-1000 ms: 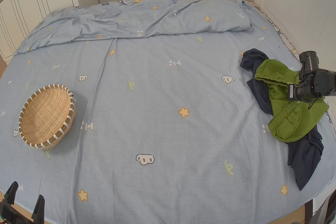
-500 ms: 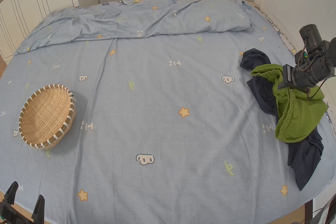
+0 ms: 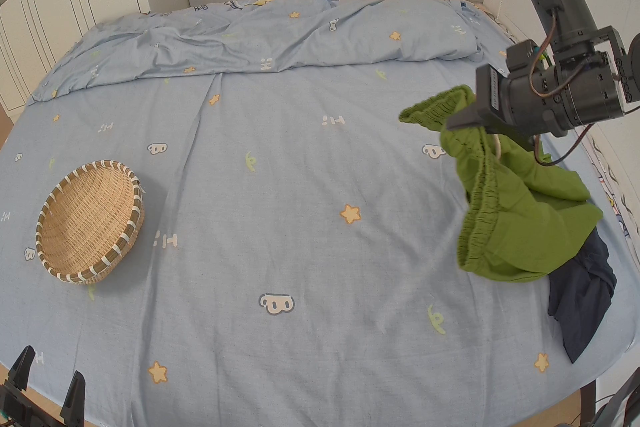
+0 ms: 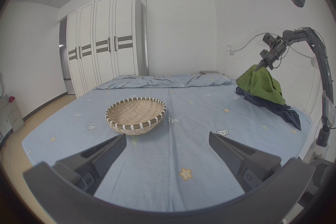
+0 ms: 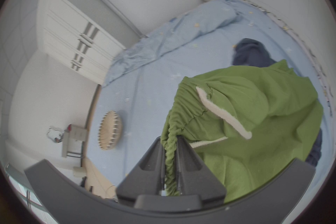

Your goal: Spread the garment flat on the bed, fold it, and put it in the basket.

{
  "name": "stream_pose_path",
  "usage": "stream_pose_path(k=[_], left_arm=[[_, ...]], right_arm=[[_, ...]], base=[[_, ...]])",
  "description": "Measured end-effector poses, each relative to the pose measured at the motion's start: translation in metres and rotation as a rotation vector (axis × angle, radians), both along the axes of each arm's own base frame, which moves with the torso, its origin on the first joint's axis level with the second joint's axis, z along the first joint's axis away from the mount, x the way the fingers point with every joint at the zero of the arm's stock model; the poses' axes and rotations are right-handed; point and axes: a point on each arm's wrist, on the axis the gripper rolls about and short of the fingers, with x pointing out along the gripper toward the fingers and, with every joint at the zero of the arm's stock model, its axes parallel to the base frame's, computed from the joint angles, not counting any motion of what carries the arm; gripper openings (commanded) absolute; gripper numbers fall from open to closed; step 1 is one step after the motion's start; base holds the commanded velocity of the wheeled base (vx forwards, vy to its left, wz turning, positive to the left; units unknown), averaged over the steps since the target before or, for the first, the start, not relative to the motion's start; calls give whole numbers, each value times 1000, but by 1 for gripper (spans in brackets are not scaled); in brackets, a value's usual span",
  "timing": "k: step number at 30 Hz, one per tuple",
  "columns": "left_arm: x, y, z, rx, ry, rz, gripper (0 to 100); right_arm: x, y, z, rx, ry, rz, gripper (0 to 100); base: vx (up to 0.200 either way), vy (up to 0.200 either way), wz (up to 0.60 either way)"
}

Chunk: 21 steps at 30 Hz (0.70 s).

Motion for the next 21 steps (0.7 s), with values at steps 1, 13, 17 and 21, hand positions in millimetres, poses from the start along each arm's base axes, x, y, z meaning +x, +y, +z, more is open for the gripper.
stream_pose_path(k=[1,13,17,21], left_arm=[[0,0,0,0,0,0,100],[0,0,0,0,0,0,100],[0,0,0,0,0,0,100],[0,0,0,0,0,0,100]], right_arm=[[-4,8,3,20,-11,21,0],[-55,115,21,161,-100,203,0],[-54,139,7,162,-101,219,0],[-46,156,-19,125,-65,227,0]], base=[[0,0,0],[0,0,0],[0,0,0],[0,0,0]])
